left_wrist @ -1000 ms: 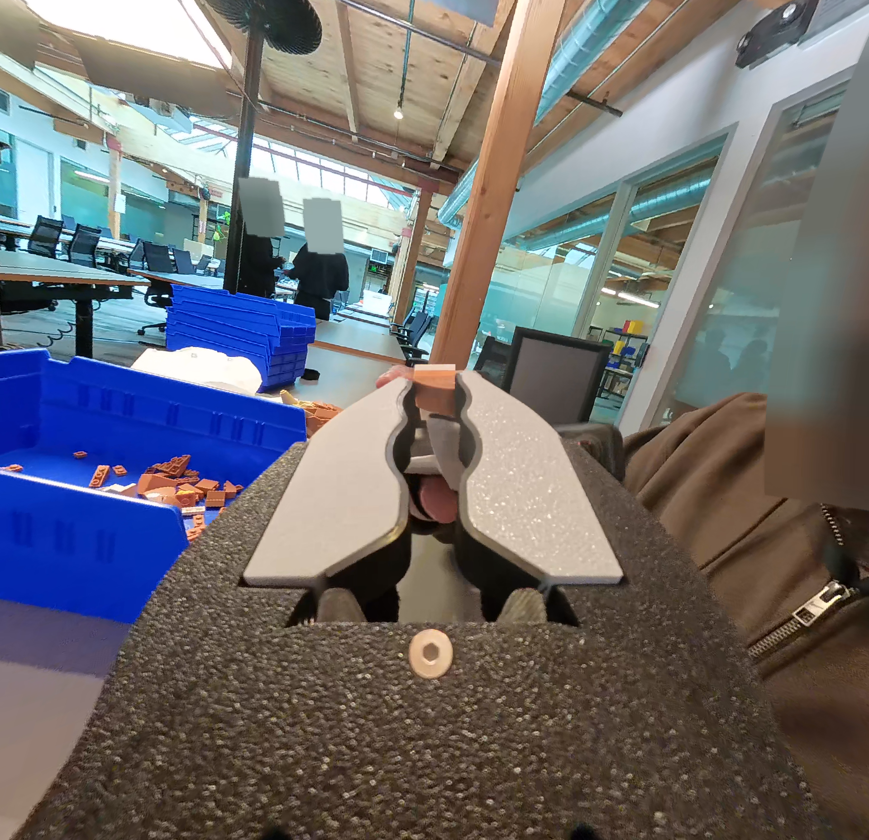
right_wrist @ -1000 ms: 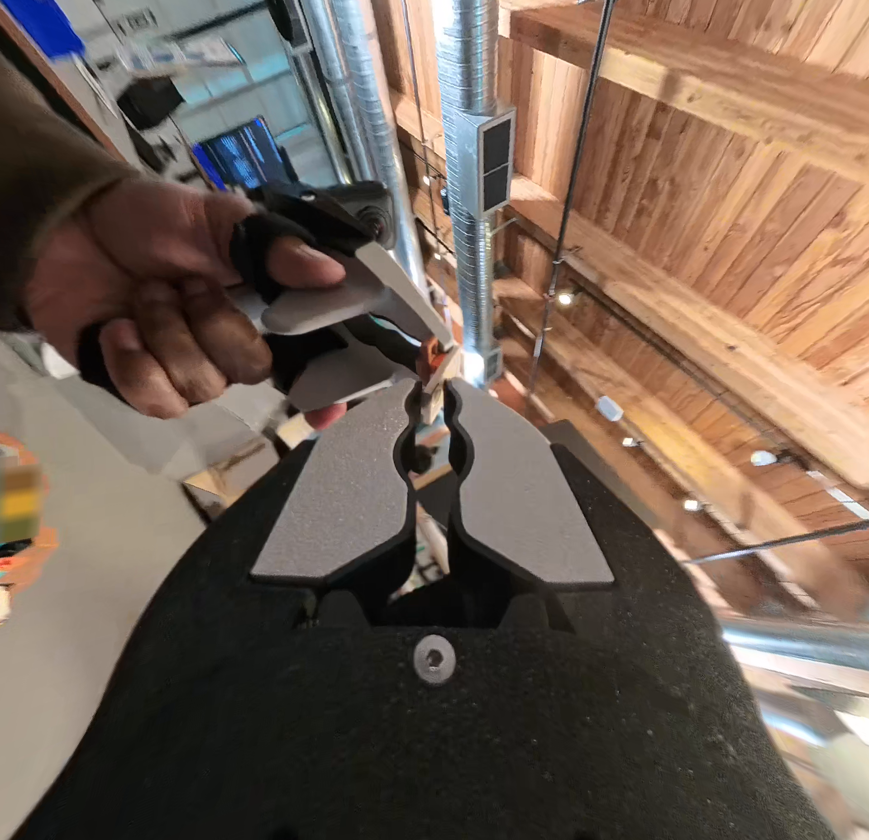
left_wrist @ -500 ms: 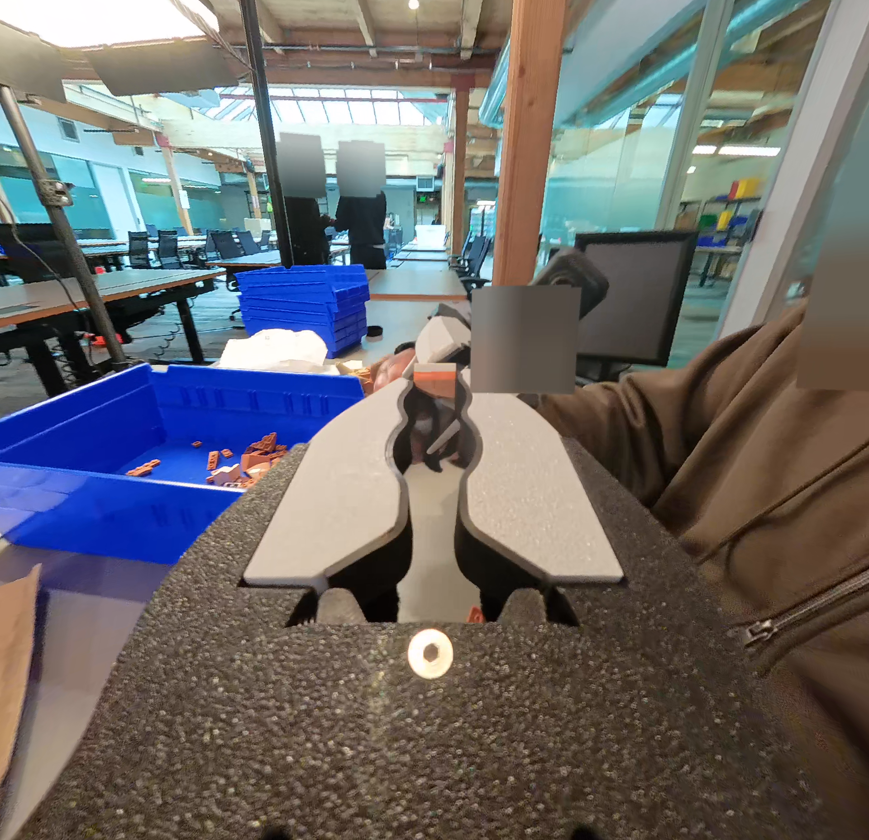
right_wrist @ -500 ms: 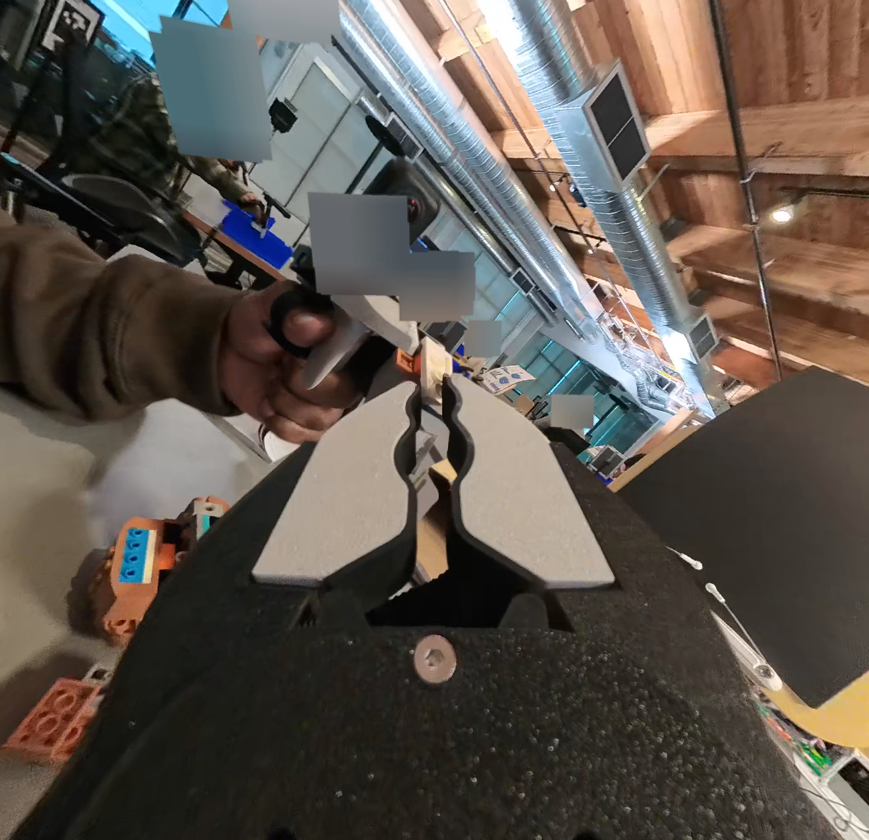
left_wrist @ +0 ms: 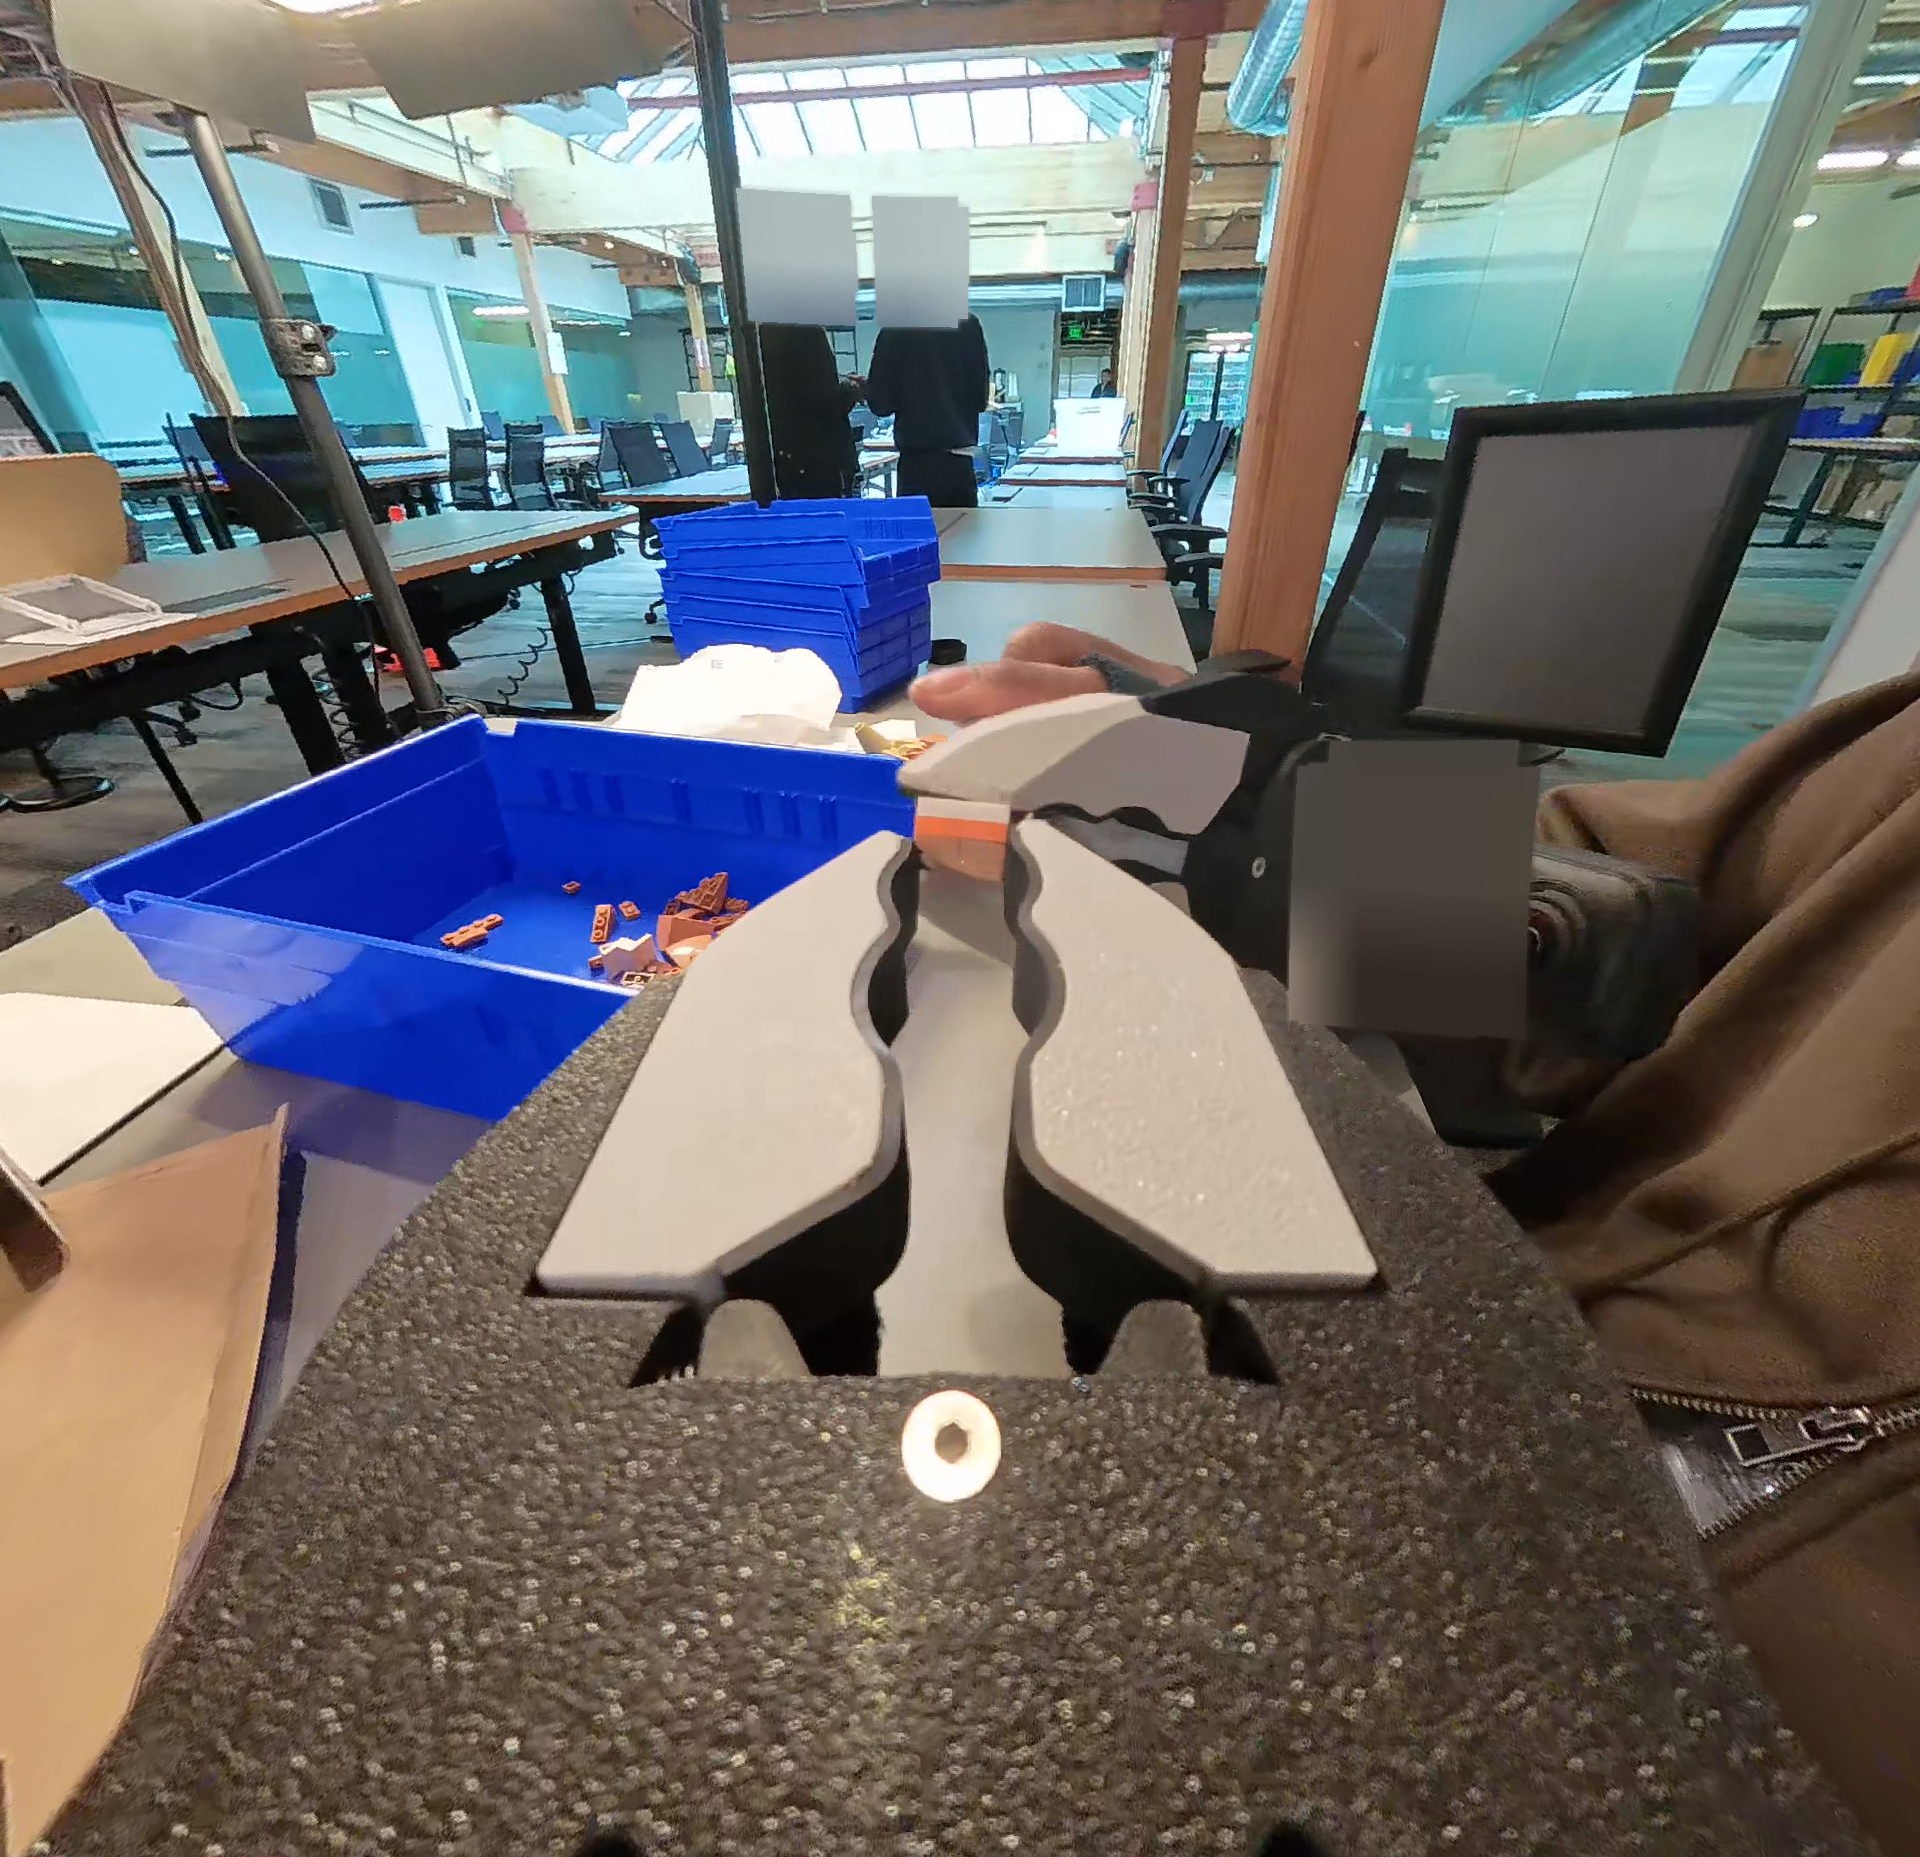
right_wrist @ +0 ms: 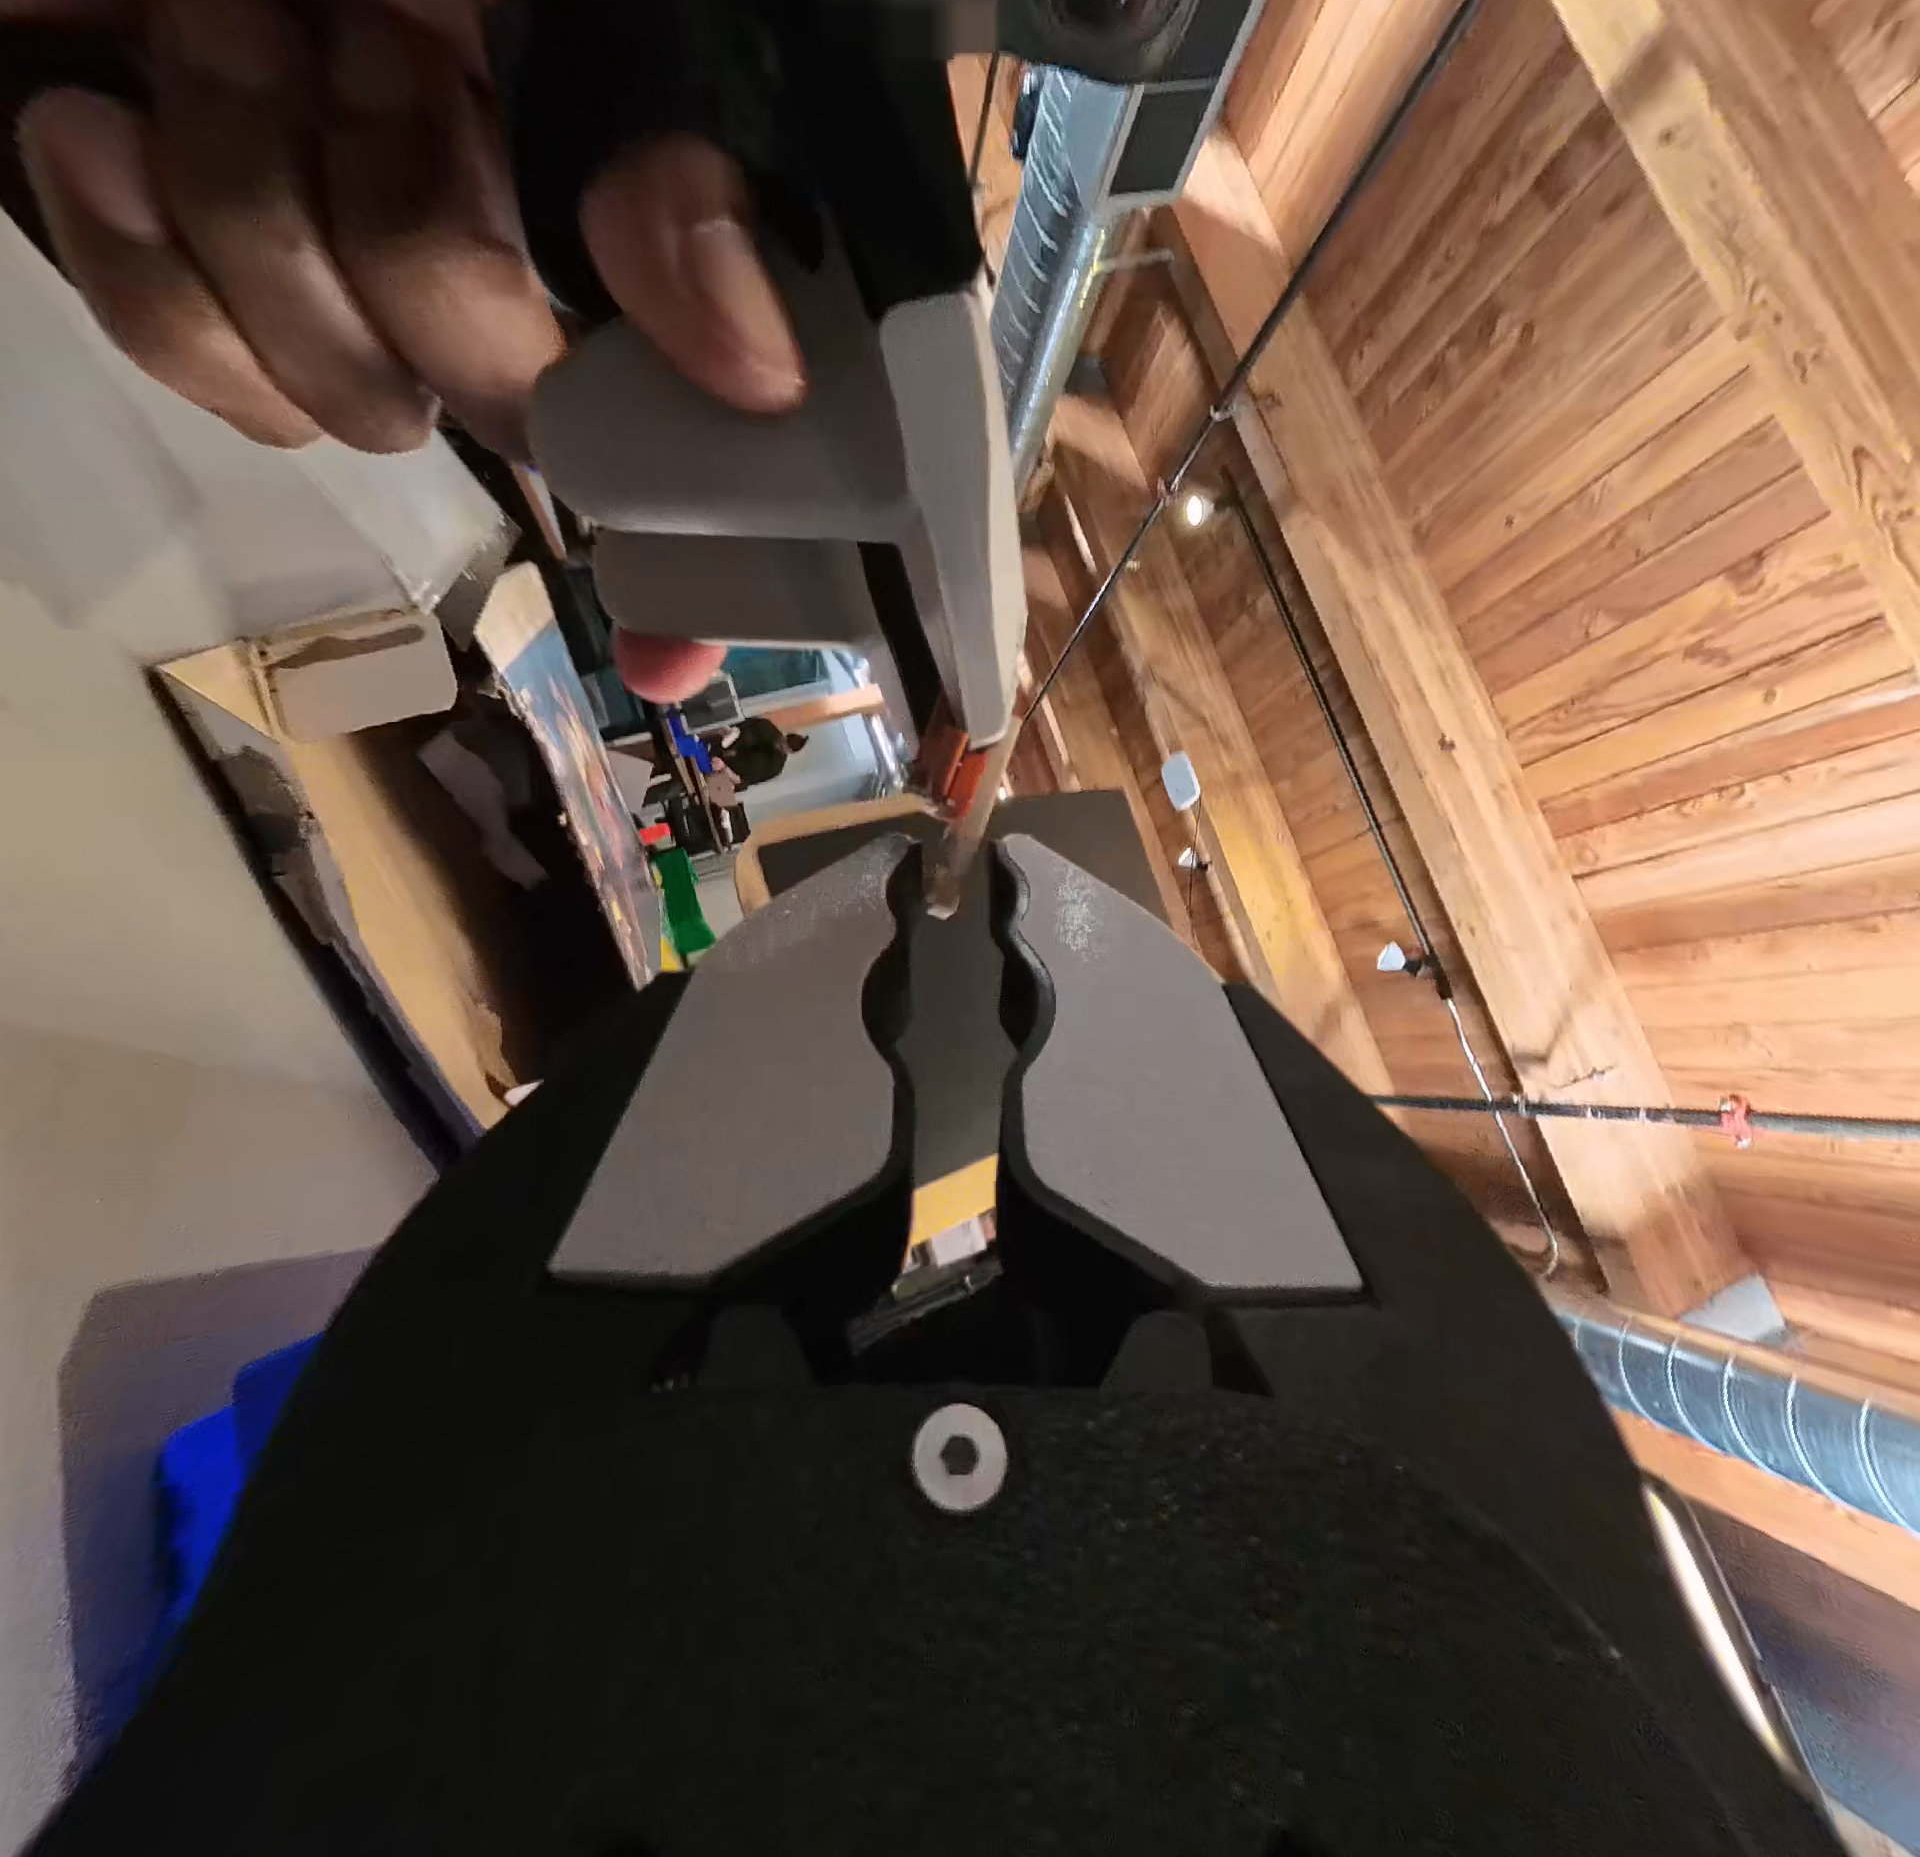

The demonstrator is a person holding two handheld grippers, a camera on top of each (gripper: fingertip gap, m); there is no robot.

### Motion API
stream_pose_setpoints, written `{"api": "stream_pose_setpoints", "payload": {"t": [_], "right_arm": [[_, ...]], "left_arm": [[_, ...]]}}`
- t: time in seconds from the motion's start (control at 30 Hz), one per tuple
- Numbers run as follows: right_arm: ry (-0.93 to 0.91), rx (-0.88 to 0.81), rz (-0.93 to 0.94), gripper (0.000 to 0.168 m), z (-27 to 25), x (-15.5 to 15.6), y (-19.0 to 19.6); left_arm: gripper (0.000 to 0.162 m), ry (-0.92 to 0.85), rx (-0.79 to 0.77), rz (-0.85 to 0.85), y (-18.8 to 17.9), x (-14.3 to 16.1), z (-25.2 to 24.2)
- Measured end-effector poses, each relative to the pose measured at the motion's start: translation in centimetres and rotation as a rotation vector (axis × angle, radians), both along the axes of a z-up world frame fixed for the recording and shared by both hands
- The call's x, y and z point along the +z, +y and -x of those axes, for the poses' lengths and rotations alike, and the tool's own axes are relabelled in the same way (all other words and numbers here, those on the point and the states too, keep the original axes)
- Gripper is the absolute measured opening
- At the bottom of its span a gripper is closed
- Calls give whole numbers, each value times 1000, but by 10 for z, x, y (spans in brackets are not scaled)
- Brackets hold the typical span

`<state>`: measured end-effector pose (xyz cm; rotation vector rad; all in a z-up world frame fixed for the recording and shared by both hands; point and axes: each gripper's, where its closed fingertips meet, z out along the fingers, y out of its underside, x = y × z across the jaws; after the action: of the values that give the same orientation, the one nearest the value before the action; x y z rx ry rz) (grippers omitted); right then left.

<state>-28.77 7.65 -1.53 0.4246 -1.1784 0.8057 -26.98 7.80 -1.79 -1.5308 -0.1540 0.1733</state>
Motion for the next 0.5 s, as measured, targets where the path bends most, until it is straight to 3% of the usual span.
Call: {"api": "stream_pose_setpoints", "payload": {"t": [0.23,0.5], "right_arm": [[-79,-28,6,6,7,-5,0],[-448,177,47,3,8,-18,0]], "left_arm": [[16,101,62,95,3,-7,1],[16,247,116,199,5,-15,2]]}}
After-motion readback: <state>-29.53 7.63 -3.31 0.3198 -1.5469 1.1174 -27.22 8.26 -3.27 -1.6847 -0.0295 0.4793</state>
